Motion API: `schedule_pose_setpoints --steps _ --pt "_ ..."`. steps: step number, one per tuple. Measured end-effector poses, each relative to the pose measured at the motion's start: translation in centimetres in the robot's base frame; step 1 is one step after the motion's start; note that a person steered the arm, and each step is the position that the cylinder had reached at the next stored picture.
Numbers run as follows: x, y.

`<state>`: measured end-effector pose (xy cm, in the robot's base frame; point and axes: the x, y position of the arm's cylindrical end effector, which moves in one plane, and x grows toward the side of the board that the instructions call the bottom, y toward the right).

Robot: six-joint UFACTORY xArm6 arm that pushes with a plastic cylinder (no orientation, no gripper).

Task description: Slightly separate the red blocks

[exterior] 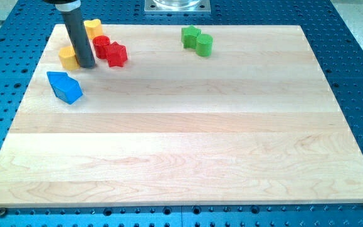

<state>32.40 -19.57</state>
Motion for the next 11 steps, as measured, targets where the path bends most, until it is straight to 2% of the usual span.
schedule_pose_setpoints --steps 1,4,5,6,7,9,11 --pt "0.0 -0.3" --pt "4.3 -3.3" --pt "2.3 -5.0" --pt "-2.0 -4.6" --pt "-3.7 -4.5" --pt "-4.9 2.1" --pt "-1.9 6.2"
